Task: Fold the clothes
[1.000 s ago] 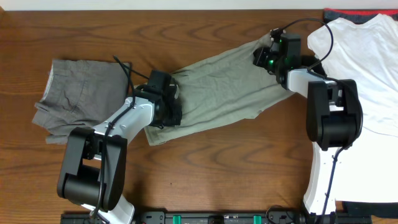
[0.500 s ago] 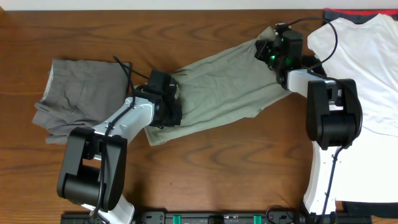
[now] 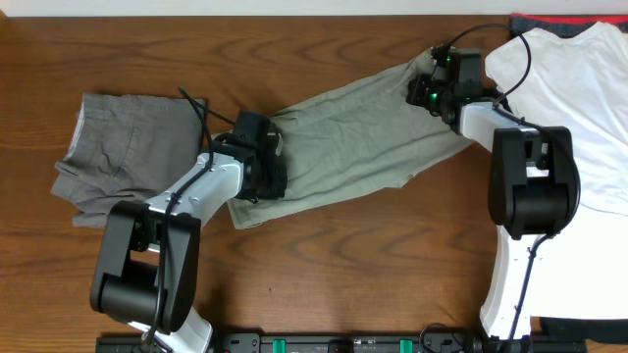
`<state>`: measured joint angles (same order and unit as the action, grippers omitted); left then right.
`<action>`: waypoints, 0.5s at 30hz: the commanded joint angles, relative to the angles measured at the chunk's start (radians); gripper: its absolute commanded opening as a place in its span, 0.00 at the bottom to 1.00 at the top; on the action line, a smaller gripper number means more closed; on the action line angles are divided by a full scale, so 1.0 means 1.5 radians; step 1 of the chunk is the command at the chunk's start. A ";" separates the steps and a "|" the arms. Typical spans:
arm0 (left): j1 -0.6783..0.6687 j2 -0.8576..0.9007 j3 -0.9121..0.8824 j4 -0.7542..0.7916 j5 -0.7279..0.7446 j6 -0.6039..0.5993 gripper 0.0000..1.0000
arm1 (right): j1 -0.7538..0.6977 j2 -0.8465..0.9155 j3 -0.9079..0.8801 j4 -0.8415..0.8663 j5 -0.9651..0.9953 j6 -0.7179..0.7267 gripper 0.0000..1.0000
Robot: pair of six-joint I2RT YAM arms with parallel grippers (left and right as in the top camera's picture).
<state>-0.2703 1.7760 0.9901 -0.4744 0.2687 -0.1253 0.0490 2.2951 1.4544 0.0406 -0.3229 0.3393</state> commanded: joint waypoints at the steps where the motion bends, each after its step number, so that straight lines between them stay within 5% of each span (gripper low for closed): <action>1: -0.001 -0.036 0.001 -0.013 -0.008 0.006 0.21 | -0.006 0.026 -0.028 -0.054 -0.028 -0.043 0.01; 9: -0.009 -0.085 0.002 -0.057 -0.008 0.007 0.22 | 0.007 0.011 -0.028 0.022 -0.109 0.006 0.03; 15: -0.020 -0.084 0.002 -0.057 -0.008 0.006 0.22 | 0.029 0.011 -0.028 0.157 -0.027 0.098 0.06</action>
<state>-0.2924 1.6547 0.9901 -0.5541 0.2626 -0.1257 0.0677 2.2982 1.4151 0.2405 -0.4225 0.4034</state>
